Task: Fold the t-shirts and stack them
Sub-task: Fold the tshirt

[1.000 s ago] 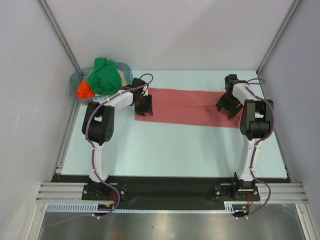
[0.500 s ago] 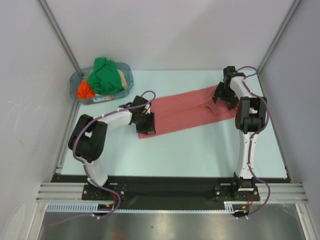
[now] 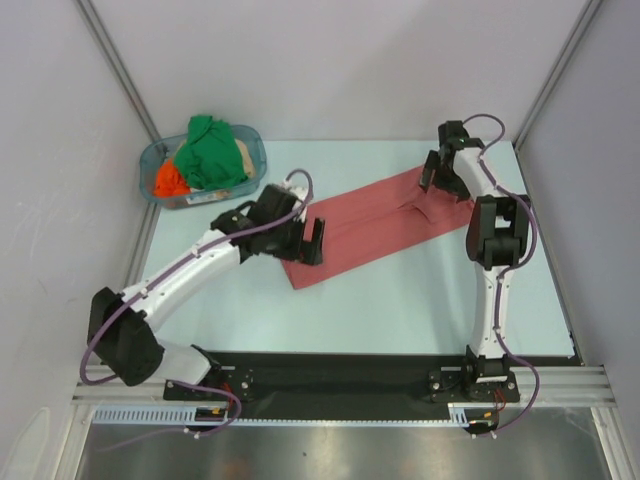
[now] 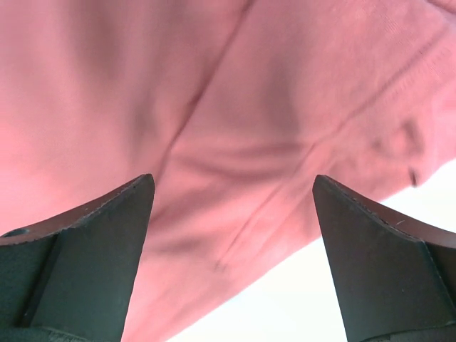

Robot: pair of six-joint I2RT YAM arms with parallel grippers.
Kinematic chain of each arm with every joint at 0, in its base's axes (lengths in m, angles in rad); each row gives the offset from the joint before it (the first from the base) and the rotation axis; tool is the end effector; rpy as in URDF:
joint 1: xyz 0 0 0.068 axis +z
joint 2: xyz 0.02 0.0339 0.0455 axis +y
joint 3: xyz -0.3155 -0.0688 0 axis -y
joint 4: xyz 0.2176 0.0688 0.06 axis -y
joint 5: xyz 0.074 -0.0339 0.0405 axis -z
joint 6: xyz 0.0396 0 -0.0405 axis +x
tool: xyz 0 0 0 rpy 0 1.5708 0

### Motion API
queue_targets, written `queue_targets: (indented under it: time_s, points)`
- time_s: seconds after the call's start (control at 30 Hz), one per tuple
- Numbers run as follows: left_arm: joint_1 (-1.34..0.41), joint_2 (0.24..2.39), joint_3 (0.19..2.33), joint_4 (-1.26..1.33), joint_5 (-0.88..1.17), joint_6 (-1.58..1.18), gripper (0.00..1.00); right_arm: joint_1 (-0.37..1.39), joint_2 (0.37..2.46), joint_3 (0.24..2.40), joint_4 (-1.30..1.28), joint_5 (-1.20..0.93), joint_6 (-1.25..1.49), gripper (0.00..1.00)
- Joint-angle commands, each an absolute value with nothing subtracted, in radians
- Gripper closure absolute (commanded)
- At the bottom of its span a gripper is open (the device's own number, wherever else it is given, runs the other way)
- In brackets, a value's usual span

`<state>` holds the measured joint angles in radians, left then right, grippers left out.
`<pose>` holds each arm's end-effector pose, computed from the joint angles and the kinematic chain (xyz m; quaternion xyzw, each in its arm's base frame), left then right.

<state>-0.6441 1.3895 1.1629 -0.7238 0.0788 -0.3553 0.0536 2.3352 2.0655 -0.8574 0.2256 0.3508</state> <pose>0.2017 -0.1554 0.3411 0.1488 0.9399 -0.1791 0.2497 0.5122 0.0186 0.2394 0.1680 0.9549 -0.0637 0.2362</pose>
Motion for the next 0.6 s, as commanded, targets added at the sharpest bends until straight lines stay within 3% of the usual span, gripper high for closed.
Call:
queue_targets:
  time_s: [0.0, 0.23, 0.4, 0.57]
  points:
    - [-0.618, 1.433, 1.320, -0.776, 0.002, -0.207, 0.00, 0.093, 2.174, 2.095, -0.893, 0.249, 0.370, 0.00]
    - [-0.597, 1.692, 1.436, -0.618, 0.057, 0.105, 0.00, 0.155, 2.192, 2.158, -1.031, 0.195, 0.564, 0.00]
    - [-0.561, 1.940, 1.606, -0.670, 0.100, 0.138, 0.00, 0.195, 2.262, 2.203, -1.068, 0.228, 0.695, 0.00]
    - [-0.561, 1.999, 1.565, -0.620, 0.049, 0.136, 0.00, 0.193, 2.351, 2.223, -1.052, 0.287, 0.712, 0.00]
